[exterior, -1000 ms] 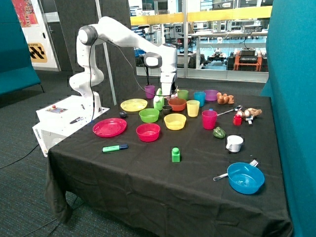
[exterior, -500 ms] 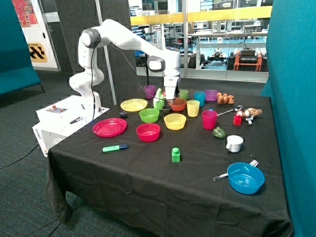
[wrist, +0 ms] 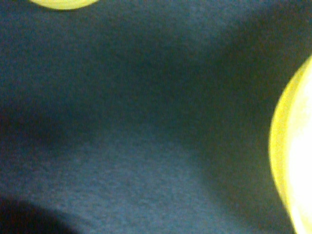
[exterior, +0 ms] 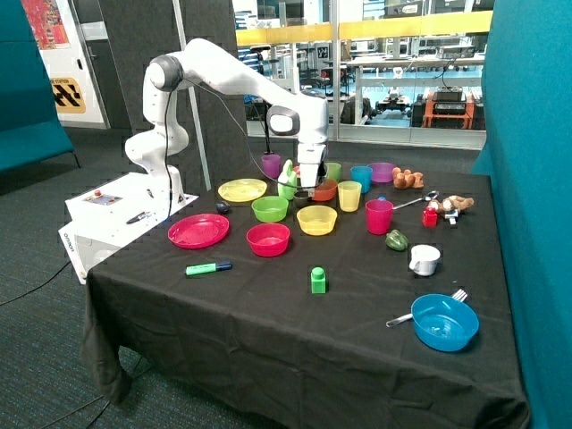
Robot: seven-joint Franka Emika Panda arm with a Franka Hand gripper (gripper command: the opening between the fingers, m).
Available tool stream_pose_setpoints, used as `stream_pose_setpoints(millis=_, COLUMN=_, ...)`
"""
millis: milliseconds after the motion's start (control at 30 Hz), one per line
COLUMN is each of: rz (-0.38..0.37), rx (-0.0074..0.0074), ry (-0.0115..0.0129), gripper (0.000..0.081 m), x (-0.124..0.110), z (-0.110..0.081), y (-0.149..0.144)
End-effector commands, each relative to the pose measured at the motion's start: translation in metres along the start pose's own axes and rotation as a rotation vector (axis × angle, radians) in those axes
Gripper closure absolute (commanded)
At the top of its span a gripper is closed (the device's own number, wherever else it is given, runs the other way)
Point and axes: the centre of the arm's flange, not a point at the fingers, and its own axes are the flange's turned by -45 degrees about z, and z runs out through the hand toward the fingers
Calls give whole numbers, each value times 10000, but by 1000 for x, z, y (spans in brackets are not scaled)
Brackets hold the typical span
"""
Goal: Place the bowls on the appropriate plate
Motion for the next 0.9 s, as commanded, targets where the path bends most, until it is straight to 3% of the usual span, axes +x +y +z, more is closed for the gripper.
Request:
stream_pose_setpoints(millis=0, rz=175, rx=7, ry=-25, gripper=309, x=-3, z=5, y=16)
stream_pose_setpoints(millis=500, rz=444, rx=7, ry=-25, gripper=331, x=-3, z=20, y=28)
stream_pose_setpoints(millis=867, rz=224, rx=7, ry=-25, gripper=347, x=-2, z=32, y=17)
